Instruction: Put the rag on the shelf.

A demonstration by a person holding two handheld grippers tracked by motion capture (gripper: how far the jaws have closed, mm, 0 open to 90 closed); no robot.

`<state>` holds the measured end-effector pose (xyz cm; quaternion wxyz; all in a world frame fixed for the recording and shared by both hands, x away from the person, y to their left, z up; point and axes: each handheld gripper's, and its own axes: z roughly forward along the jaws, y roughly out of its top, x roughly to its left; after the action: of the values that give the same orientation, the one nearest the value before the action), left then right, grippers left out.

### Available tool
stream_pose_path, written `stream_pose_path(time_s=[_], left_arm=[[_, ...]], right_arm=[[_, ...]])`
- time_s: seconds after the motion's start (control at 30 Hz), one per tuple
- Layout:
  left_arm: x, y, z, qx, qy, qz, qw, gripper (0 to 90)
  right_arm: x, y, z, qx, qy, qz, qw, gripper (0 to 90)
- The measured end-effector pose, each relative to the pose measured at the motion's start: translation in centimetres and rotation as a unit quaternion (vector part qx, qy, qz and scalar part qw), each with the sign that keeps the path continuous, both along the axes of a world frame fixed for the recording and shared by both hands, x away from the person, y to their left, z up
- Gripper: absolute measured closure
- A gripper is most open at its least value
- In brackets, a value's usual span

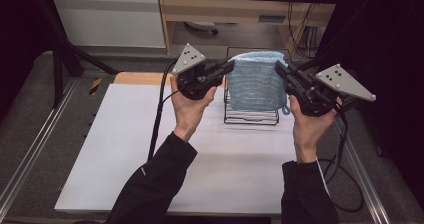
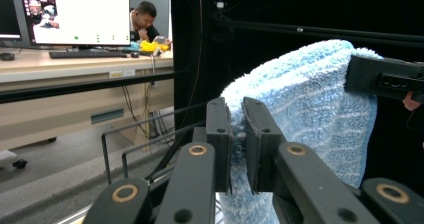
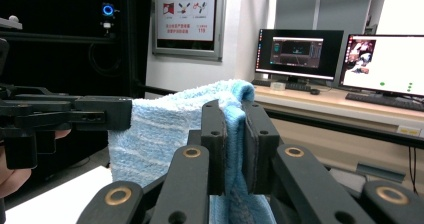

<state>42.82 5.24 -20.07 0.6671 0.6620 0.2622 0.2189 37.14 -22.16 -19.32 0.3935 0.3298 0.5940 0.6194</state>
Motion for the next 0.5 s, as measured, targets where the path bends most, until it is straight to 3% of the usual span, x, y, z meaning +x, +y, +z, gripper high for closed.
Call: stream_pose_path(time_s=[0.5], left_arm=[[1.8,-0.9,3.2,-0.015,-0.018,0.01,0.9997,82.5]], right_arm=[[2.2,-0.8,3.0,0.011,-0.017,-0.003,0.9998,82.1]])
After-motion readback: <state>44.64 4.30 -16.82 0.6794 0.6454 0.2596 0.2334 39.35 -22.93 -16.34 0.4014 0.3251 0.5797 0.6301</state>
